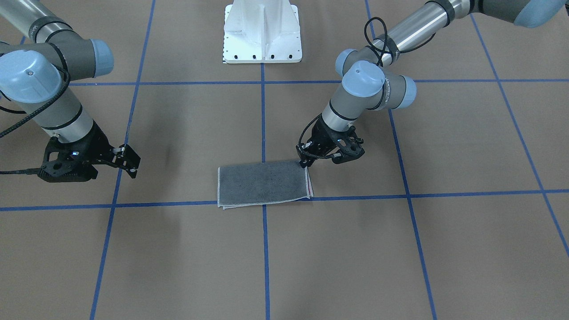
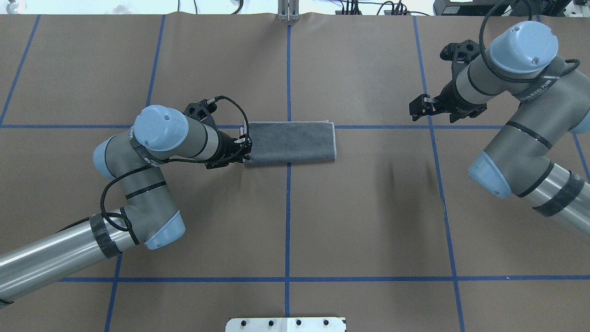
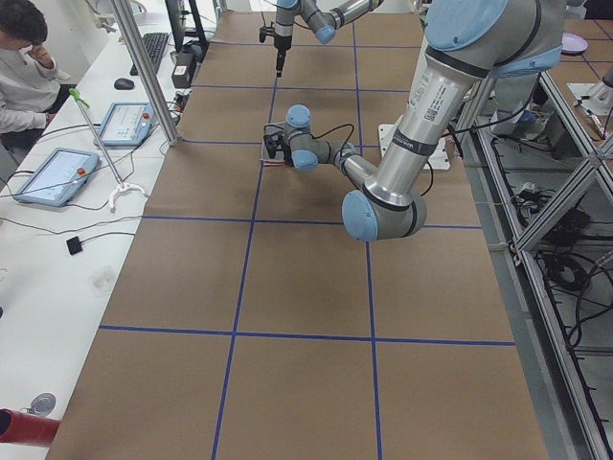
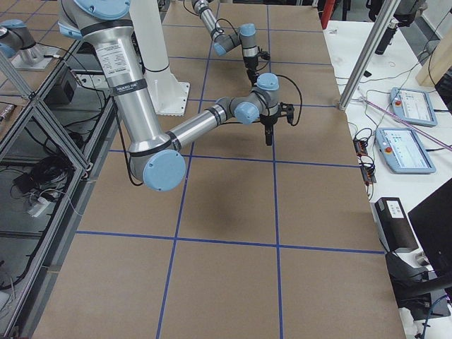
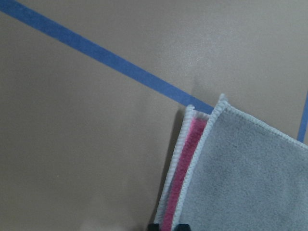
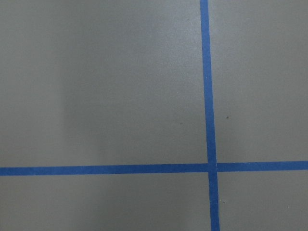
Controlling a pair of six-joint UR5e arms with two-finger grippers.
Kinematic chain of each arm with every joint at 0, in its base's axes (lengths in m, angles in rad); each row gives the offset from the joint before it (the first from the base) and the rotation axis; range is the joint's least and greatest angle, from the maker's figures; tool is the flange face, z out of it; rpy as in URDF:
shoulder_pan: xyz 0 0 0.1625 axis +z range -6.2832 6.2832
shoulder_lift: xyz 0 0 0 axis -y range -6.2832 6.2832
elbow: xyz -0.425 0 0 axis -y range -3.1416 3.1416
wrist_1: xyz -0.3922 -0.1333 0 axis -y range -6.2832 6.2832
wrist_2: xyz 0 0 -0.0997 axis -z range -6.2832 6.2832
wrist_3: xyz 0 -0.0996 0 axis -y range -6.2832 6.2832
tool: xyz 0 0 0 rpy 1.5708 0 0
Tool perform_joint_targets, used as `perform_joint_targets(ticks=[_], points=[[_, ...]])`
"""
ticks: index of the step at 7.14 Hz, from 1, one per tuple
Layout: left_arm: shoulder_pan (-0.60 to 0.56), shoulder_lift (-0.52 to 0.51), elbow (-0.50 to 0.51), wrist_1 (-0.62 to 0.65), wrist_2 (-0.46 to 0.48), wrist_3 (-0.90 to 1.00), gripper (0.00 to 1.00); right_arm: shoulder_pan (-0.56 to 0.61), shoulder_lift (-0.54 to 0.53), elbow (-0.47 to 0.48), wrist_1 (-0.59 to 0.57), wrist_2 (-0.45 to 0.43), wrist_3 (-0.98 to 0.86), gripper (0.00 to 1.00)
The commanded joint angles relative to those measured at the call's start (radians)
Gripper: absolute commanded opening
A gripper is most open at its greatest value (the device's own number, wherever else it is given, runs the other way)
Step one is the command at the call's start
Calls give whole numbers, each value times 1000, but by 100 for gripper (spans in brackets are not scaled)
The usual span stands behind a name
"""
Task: Fold towel twice with both arms
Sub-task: 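Grasp the end of the grey strip nearest the left gripper, then lift the strip end with the left gripper and fold it toward the other end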
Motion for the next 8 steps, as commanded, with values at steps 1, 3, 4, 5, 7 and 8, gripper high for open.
perform_joint_targets(ticks=[1,3,4,5,7,8], points=[[0,0,-2,0,0,0,14,0,-1,1,0,0,0,100],[-3,2,-5,0,-2,3,0,0,-1,1,0,0,0,100],[-6,3,-14,2,-21,3,0,0,-1,1,0,0,0,100],[-11,14,-28,5,-50,3,0,0,-1,0,0,0,0,100],[-21,55,-59,3,-54,52,0,0,-1,-3,0,0,0,100],[-35,78,-71,2,-54,69,0,0,-1,-3,0,0,0,100]])
